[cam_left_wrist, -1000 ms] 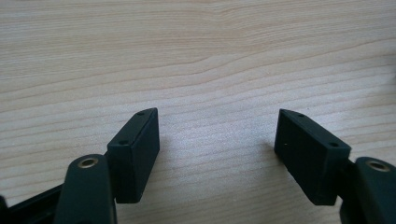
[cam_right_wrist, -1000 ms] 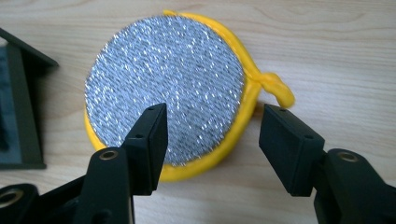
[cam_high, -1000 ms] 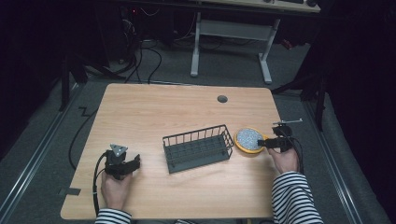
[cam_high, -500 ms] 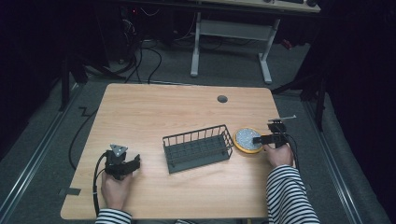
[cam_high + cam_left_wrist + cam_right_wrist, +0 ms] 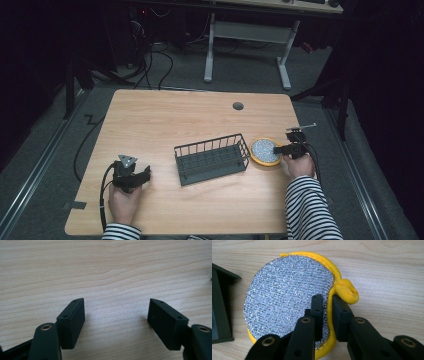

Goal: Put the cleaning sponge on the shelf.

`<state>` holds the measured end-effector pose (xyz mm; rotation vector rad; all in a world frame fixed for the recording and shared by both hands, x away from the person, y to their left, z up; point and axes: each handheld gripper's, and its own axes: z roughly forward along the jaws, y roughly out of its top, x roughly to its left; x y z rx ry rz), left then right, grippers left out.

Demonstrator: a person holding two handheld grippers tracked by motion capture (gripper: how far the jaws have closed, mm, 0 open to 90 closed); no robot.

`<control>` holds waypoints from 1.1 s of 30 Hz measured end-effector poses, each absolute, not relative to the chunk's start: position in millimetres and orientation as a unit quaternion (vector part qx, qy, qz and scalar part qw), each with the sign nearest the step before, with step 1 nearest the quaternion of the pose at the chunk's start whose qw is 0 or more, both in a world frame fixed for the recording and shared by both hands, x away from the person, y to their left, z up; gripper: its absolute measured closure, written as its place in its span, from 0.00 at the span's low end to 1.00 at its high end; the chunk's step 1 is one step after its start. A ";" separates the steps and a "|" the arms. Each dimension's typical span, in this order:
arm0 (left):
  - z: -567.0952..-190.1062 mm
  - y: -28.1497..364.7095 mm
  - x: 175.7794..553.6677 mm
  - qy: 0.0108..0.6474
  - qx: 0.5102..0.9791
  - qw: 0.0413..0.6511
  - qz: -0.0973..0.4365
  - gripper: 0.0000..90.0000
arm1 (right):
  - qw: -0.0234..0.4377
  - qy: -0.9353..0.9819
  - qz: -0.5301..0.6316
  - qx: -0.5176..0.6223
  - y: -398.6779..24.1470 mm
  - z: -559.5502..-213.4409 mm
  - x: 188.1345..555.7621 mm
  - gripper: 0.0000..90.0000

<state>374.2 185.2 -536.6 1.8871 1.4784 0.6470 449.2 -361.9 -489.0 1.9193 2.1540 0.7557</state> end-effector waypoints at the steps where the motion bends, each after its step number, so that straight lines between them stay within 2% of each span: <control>1: -536.6 185.2 374.2 0.563 0.719 0.323 0.246 0.34 | 0.079 0.721 0.258 0.638 -362.4 -489.1 448.8 0.91; 11: -536.5 184.6 374.1 0.560 0.722 0.323 0.246 0.34 | 0.106 0.725 0.302 0.610 -362.6 -476.5 440.4 0.92; 20: -536.5 183.6 374.0 0.555 0.726 0.326 0.244 0.34 | 0.103 0.728 0.325 0.594 -365.4 -462.5 431.3 0.93; 33: -536.4 182.3 376.0 0.549 0.731 0.328 0.239 0.34 | 0.135 0.744 0.341 0.559 -363.2 -429.4 420.3 0.93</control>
